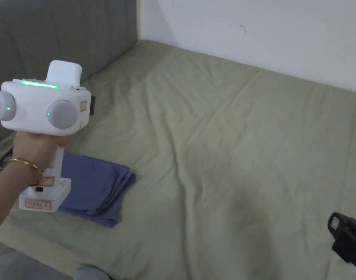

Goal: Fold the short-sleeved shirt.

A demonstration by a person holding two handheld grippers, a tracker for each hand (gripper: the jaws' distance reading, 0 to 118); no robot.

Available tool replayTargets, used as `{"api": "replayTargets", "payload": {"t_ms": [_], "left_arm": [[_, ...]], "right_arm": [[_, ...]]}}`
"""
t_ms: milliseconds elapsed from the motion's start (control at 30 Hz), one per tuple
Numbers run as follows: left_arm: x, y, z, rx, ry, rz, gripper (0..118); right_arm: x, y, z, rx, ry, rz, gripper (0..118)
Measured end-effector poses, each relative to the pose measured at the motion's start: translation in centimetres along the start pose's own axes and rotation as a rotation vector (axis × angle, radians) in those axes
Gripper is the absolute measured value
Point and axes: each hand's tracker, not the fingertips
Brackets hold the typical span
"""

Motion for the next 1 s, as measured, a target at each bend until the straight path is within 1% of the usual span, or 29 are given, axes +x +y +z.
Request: {"api": "replayTargets", "payload": {"t_ms": [100, 233, 267, 333, 433, 500, 600, 700, 800, 900, 933, 967, 1000], "left_arm": [[4.8, 0.8, 4.3, 0.168, -0.099, -0.031, 0], [10.4, 0.9, 9.0, 0.302, -0.232, 0.004, 0], [11.5, 0.8, 10.0, 0.320, -0.250, 0.021, 0], [13.7, 0.2, 11.6, 0.343, -0.315, 0.040, 0], [16.8, -1.3, 13.1, 0.384, -0.327, -0.014, 0], [18.2, -2.5, 13.3, 0.384, -0.379, -0.018, 0], [19.5, -4.3, 13.5, 0.358, -0.395, -0.028, 0], [20.1, -6.1, 13.3, 0.331, -0.391, -0.060, 0], [20.1, -7.4, 13.3, 0.308, -0.391, -0.063, 0], [19.8, -8.5, 13.3, 0.298, -0.378, -0.077, 0], [19.7, -8.7, 13.4, 0.299, -0.364, -0.082, 0], [19.5, -8.9, 13.3, 0.296, -0.367, -0.078, 5], [19.2, -8.8, 13.2, 0.293, -0.376, -0.074, 15]], "right_arm": [[0.7, 2.0, 2.0, 0.102, -0.043, 0.046, 0], [2.3, 4.5, 5.0, 0.208, -0.075, 0.063, 0], [2.4, 4.9, 5.7, 0.218, -0.075, 0.068, 0], [3.1, 5.7, 7.1, 0.276, -0.112, 0.067, 0], [4.0, 6.1, 8.5, 0.309, -0.132, 0.051, 0], [4.5, 5.9, 9.1, 0.321, -0.151, 0.049, 0], [5.1, 4.9, 9.6, 0.333, -0.169, 0.043, 0], [4.9, 3.5, 9.7, 0.323, -0.181, 0.030, 0], [4.8, 2.0, 9.4, 0.304, -0.186, 0.018, 0], [4.6, 1.0, 9.1, 0.272, -0.192, 0.026, 0], [5.2, 0.8, 8.7, 0.270, -0.193, 0.023, 0], [5.3, 0.6, 8.7, 0.269, -0.196, 0.018, 0], [5.3, 0.6, 8.6, 0.269, -0.198, 0.015, 0]]}}
